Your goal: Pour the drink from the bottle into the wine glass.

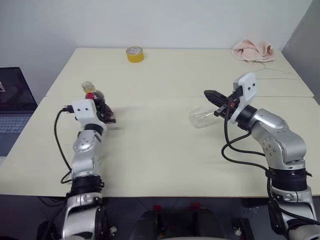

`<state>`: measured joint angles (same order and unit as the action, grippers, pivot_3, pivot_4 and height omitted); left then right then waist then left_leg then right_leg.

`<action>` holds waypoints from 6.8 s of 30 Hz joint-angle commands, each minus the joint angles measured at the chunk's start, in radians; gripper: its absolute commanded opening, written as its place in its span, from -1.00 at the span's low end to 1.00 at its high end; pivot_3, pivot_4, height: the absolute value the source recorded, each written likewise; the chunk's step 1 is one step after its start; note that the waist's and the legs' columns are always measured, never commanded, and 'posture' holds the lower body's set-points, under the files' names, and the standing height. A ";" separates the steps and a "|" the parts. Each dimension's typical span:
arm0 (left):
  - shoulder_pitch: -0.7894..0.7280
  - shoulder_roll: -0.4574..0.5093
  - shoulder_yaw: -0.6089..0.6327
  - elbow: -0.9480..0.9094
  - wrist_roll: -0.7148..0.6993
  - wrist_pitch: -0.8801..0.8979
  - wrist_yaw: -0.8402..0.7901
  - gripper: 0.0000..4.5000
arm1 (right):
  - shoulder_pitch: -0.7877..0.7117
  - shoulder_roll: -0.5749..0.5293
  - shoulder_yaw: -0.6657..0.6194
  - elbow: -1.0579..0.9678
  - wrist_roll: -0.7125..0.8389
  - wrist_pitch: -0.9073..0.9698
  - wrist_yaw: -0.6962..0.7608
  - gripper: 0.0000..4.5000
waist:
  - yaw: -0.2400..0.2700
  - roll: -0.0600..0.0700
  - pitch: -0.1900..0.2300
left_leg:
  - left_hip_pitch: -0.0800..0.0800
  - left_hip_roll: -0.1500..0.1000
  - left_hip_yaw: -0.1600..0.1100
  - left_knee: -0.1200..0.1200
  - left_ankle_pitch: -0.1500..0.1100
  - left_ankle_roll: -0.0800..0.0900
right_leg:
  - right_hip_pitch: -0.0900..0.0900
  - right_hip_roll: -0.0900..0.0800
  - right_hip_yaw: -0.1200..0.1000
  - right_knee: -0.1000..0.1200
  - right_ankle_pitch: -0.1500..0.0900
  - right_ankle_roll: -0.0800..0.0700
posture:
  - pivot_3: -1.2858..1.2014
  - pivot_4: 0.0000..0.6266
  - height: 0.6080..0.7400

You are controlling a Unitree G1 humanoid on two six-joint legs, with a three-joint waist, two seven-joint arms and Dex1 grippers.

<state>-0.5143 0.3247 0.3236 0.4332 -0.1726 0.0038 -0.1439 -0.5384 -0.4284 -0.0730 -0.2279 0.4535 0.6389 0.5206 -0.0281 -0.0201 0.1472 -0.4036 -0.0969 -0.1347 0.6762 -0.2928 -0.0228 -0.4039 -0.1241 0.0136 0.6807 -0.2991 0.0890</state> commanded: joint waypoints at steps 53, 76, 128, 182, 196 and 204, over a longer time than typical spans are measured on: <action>0.416 0.053 -0.390 -0.753 -0.192 0.403 -0.365 1.00 | -0.194 -0.470 0.319 0.305 -0.382 -0.275 0.458 -0.61 | -0.007 0.001 0.000 | 0.002 0.002 0.005 -0.001 0.000 0.000 | 0.000 0.001 0.003 0.001 0.000 0.000 | 0.03 -0.52 1.00; 0.345 0.027 -0.513 -0.747 -0.073 0.408 -0.380 1.00 | -0.612 -0.250 0.554 1.091 -0.831 -0.911 0.559 0.94 | -0.007 0.000 0.000 | 0.002 0.002 0.005 -0.004 0.000 0.000 | 0.000 0.001 0.002 -0.002 0.000 0.000 | 0.03 -0.52 1.00; 0.378 -0.007 -0.489 -0.790 -0.058 0.436 -0.332 1.00 | -0.174 0.433 0.118 0.688 -0.399 -0.783 0.008 -0.85 | -0.026 0.003 0.000 | 0.002 0.002 0.001 -0.001 0.000 -0.001 | -0.001 0.001 0.001 0.001 0.000 0.000 | 0.03 -0.52 1.00; 0.358 0.011 -0.457 -0.722 -0.044 0.400 -0.358 1.00 | 0.083 0.235 0.287 0.328 -0.351 -0.338 0.122 0.81 | -0.024 0.007 -0.014 | 0.005 0.002 0.002 -0.007 0.000 -0.001 | 0.001 0.001 0.002 -0.001 0.000 0.000 | 0.03 -0.52 1.00; 0.444 0.029 -0.268 -0.747 -0.147 0.396 -0.348 1.00 | 0.343 -0.099 -0.031 -0.091 -0.063 -0.117 0.289 0.99 | -0.003 0.007 -0.013 | 0.004 0.002 0.003 -0.007 0.000 0.000 | 0.001 0.001 0.003 -0.002 0.000 0.000 | 0.03 -0.52 1.00; 0.654 0.100 0.006 -0.775 -0.277 0.358 -0.392 1.00 | 0.252 -0.398 -0.234 -0.211 0.229 -0.002 0.477 0.99 | -0.003 0.007 -0.013 | 0.007 0.005 0.005 -0.011 0.000 0.000 | 0.003 0.002 0.003 -0.002 -0.001 -0.002 | 0.03 -0.52 1.00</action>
<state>0.1493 0.4295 0.2825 -0.3402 -0.4349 0.4050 -0.5500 -0.2432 -0.8170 -0.2720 -0.3857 0.6132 0.6273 0.9855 -0.0311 -0.0134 0.1346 -0.3958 -0.0923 -0.1303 0.6652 -0.2933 -0.0225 -0.4002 -0.1217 0.0163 0.6781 -0.3003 0.0870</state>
